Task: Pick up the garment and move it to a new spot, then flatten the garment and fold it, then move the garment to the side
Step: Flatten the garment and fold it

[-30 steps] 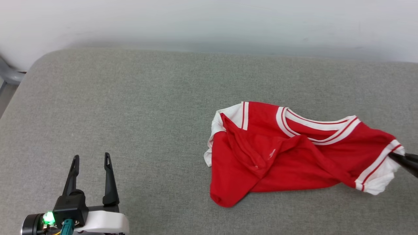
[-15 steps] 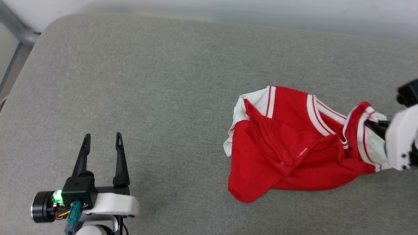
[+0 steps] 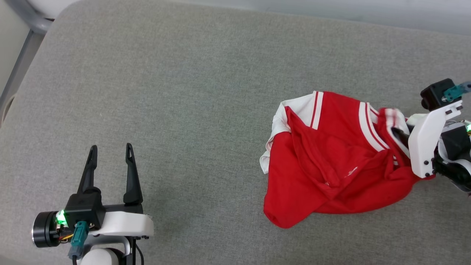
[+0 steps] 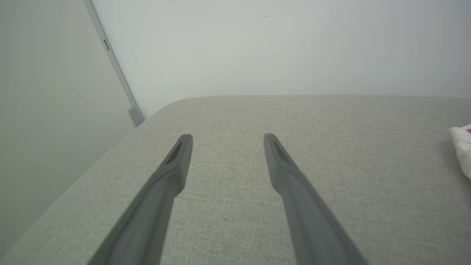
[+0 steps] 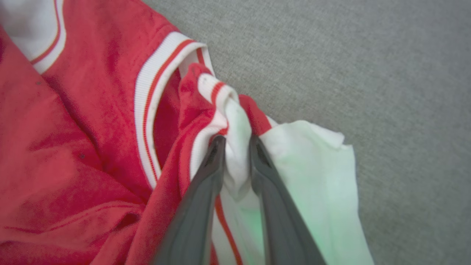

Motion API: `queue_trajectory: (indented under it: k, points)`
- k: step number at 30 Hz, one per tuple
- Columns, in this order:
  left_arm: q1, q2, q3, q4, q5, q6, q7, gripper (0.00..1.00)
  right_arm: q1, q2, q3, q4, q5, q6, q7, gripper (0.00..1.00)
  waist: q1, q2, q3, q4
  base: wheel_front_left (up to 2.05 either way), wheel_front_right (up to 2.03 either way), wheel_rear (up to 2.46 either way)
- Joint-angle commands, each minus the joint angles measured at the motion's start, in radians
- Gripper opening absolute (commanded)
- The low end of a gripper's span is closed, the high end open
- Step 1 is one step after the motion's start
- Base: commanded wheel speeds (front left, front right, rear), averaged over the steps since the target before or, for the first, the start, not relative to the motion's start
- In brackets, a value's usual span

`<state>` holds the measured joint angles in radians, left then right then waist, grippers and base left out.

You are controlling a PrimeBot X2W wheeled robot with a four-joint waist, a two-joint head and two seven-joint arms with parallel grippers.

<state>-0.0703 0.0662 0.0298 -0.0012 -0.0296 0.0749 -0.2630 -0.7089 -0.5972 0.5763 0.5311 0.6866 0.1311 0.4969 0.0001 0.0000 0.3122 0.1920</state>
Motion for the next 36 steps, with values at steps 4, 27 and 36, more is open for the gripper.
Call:
queue_trajectory:
  k: [4, 27, 36]
  points:
    - [0.018, 0.001, 0.007, 0.004, 0.01, 0.002, -0.002, 1.0, 0.013, -0.035, -0.001, -0.071, 0.034, -0.001, -0.081, 1.0, -0.0001, 0.0, -0.039, -0.022, 0.0, 0.0, 0.0]
    - [0.059, 0.003, -0.014, 0.01, 0.015, -0.016, -0.002, 1.0, -0.017, -0.163, 0.183, -0.777, 0.265, -0.001, 0.42, 1.0, -0.0001, 0.0, -0.105, -0.002, 0.0, 0.0, 0.0]
    - [0.038, -0.003, -0.022, 0.013, 0.008, -0.013, -0.002, 1.0, -0.111, -0.131, 0.394, -0.828, 0.23, -0.001, 0.469, 1.0, -0.0001, 0.0, -0.078, 0.022, 0.0, 0.0, 0.0]
